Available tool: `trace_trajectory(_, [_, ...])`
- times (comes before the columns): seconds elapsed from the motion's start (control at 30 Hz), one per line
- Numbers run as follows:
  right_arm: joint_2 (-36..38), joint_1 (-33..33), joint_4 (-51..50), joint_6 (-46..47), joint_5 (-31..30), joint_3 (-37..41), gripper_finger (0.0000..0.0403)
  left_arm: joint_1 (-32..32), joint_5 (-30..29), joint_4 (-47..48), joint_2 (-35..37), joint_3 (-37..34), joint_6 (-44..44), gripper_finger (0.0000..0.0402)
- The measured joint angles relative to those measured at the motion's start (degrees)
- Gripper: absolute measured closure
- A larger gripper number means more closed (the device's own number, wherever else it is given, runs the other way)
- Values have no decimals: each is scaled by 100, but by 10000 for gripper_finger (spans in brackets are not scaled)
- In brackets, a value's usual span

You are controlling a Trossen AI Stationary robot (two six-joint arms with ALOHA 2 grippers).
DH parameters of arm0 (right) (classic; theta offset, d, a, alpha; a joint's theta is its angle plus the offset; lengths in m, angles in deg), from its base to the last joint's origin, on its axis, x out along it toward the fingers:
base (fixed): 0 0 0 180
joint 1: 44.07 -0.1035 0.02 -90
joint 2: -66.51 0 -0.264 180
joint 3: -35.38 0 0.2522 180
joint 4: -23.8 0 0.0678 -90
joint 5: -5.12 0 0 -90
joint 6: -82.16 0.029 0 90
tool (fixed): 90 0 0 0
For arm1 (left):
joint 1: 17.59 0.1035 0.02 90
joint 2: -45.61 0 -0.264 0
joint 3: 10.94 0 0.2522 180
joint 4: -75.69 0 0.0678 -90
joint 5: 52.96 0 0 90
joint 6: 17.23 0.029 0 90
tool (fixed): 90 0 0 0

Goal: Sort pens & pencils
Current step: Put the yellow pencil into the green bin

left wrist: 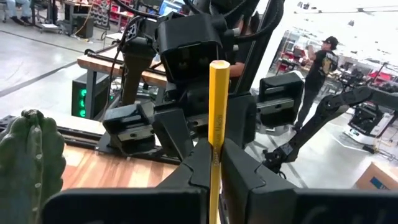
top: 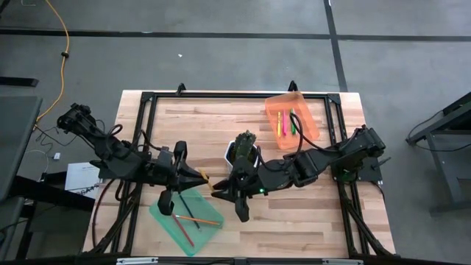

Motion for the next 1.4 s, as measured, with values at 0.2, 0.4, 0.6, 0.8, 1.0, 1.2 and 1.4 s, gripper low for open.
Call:
trace_trajectory(0.2, [27, -4, 55, -197, 20, 0, 267, 2, 93, 256, 54, -2, 14, 377])
trace_trajectory(0.4, [231, -6, 52, -260, -18, 0, 261, -11, 137, 804, 340, -4, -120, 379])
trace_trajectory(0.6, [475, -6, -391, -272, -334, -1, 261, -11, 799, 1877, 597, 0, -666, 396])
trace_trajectory(0.8, [548, -46, -652, -212, -640, -2, 261, -294, 1094, 3320, 530, -2, -1270, 375])
trace_trajectory(1.0, [553, -46, -699, -92, -760, -1, 261, -509, 1365, 4026, 224, -4, -1440, 385])
trace_trajectory(1.2, [553, -46, -770, 16, -922, -2, 261, -592, 1900, 4529, -230, -4, -1169, 384])
trace_trajectory(1.4, [553, -48, -905, 120, -1053, -2, 261, -581, 2543, 4625, -875, -4, -564, 370])
